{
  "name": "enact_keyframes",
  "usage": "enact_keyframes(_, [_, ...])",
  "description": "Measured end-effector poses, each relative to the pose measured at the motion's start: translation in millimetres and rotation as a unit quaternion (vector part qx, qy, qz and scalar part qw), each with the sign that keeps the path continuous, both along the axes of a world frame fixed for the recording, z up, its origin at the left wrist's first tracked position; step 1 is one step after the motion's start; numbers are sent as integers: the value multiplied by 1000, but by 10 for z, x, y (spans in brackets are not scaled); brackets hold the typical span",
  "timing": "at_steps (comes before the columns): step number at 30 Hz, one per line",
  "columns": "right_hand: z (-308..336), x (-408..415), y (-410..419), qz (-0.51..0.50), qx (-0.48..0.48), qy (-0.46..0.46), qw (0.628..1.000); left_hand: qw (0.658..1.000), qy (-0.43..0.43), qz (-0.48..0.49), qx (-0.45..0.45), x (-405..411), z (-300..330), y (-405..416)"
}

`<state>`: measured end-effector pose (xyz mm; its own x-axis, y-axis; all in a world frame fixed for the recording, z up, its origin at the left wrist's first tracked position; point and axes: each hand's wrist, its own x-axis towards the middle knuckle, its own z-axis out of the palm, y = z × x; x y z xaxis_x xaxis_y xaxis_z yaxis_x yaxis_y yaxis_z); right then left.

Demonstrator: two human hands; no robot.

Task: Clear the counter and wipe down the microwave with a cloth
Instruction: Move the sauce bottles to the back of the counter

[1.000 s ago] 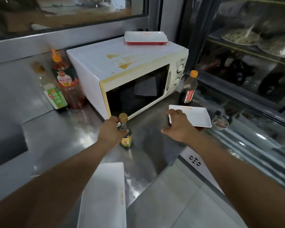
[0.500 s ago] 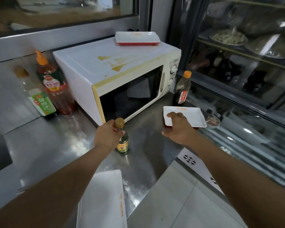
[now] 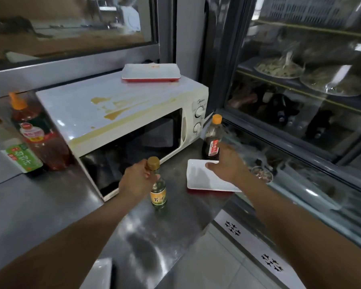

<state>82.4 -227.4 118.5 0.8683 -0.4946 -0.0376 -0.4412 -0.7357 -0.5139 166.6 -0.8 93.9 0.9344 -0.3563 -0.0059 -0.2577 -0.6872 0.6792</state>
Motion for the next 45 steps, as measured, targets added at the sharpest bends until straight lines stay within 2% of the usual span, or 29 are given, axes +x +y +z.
enact_keyframes(8, [-324,531,-759,-54,45,-51,996,999,-8,48,-21,141,40,-738])
enact_keyframes(15, [-619,940,-969,-81,94,-107,987,997,-31,73,-3,201,40,-950])
enact_keyframes(19, [-699,1072,-987,-115,82,-156,978,996,-41,81,2,230,38,-971])
enact_keyframes(25, [-770,1164,-1007,-130,61,-179,973,995,-46,93,10,239,24,-963])
enact_keyframes(36, [-661,989,-931,-134,41,-203,969,993,-47,112,6,114,204,-659])
enact_keyframes(45, [-83,837,-589,-98,7,-247,964,991,-56,118,-19,-6,440,-136])
